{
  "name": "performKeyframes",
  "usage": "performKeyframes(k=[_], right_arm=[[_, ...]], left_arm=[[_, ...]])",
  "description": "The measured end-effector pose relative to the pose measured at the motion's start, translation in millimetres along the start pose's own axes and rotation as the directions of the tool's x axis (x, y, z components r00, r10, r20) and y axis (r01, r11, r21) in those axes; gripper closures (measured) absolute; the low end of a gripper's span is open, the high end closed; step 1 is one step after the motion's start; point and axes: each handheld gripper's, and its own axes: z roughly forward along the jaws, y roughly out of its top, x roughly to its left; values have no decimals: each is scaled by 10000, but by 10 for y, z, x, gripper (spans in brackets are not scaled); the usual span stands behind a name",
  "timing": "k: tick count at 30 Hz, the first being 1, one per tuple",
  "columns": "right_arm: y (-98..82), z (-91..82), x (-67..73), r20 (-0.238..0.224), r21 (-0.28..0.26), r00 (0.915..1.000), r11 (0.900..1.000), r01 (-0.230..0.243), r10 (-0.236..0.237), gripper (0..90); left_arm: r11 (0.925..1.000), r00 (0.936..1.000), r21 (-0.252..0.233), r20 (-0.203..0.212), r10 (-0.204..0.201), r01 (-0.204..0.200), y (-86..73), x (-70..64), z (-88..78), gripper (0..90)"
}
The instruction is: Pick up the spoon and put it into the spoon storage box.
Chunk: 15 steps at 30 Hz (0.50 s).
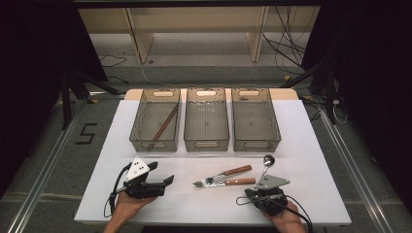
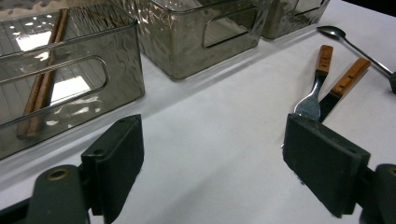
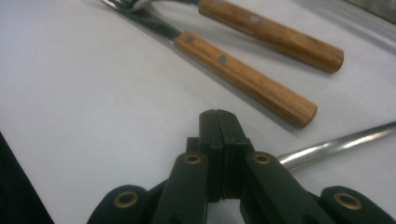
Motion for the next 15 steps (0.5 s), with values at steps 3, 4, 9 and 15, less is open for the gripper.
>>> performKeyframes(k=[3, 4, 9, 15], right_arm=[[-6, -16, -4, 2, 83, 10000, 10000, -28, 28, 900], [-11, -22, -8, 9, 94, 10000, 10000, -22, 22, 900], [-44, -82, -31, 95, 315, 9999, 9995, -59, 56, 900], [-112, -172, -82, 274, 463, 9992, 9985, -301, 288, 900]], left_arm=[[10000, 10000, 9, 25, 74, -74, 0, -9, 6, 203], [10000, 10000, 26, 24, 91, -91, -4, -14, 9, 203], [9998, 9998, 82, -46, 199, -198, -19, -21, 7, 204], [9997, 9997, 29, -51, 225, -225, -18, -27, -7, 204]])
